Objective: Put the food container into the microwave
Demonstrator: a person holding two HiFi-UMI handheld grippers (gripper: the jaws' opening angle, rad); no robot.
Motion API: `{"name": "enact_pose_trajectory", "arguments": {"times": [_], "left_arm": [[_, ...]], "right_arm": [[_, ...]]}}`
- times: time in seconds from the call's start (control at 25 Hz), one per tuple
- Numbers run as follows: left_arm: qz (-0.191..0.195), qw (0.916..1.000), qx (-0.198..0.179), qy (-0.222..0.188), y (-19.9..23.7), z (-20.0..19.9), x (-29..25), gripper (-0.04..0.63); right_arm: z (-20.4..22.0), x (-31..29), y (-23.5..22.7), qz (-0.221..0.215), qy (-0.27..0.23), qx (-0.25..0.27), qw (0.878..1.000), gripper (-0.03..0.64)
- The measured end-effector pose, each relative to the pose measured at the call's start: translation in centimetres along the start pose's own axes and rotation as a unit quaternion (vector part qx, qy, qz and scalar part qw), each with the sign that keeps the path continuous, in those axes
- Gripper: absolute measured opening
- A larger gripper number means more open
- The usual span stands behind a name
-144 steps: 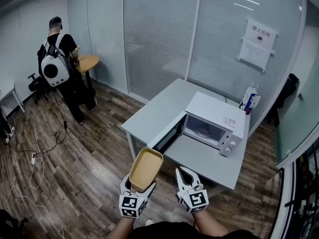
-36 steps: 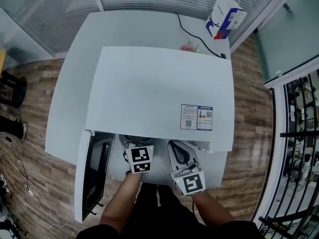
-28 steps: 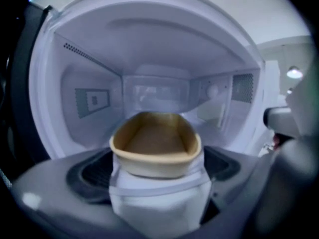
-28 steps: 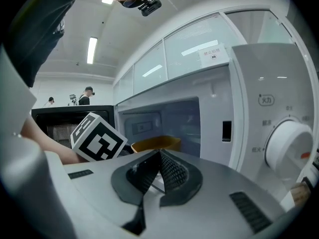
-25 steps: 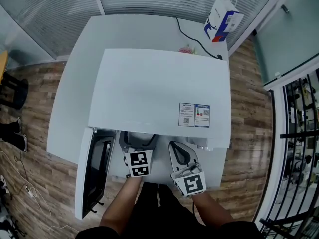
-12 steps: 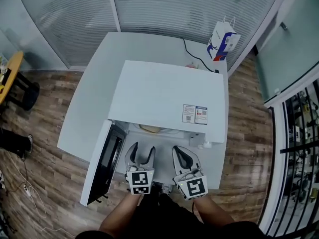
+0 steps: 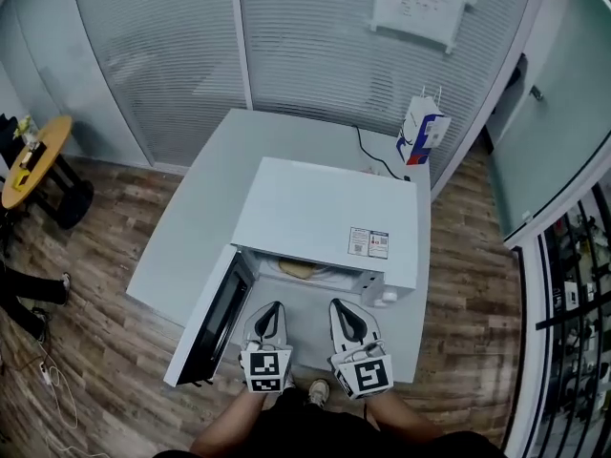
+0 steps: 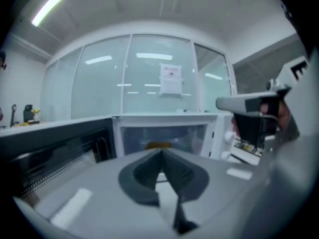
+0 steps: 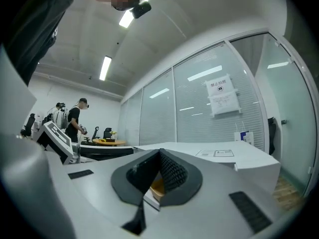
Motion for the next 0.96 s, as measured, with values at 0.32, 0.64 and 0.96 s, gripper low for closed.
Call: {"name": "enact_pose_trajectory", "arguments": {"times": [0.32,0.64,0.96], "left_arm": [[0.011,0.9993,0.024,-0.027,0.1,-2.7,1.1,0.006],[-0.012,0.9977,0.047,-0.048,0.3,-4.3,0.9,0.006],[0.004,0.9982,0.035,-0.048,-0.2,-4.5,2.2,0.006]], "right_arm": [[-3.0,0.4,-0.5,0.005,-0.023,0.023,0.999,-0.002],[-4.5,1.2,-2.3,0.036,-0.040,0.016,0.998,-0.002],[-5.3,2.4,-1.9,0.041,-0.041,0.028,0.998,-0.002]]}}
Point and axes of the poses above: the fingertips, and each gripper's own axes: x backward along the fingers, y to its left, z out of its underside, the point moved 3 cm from there along x, backward along the fingers, and after that the axes turned 3 degrees about x, right-handed, at the moved point
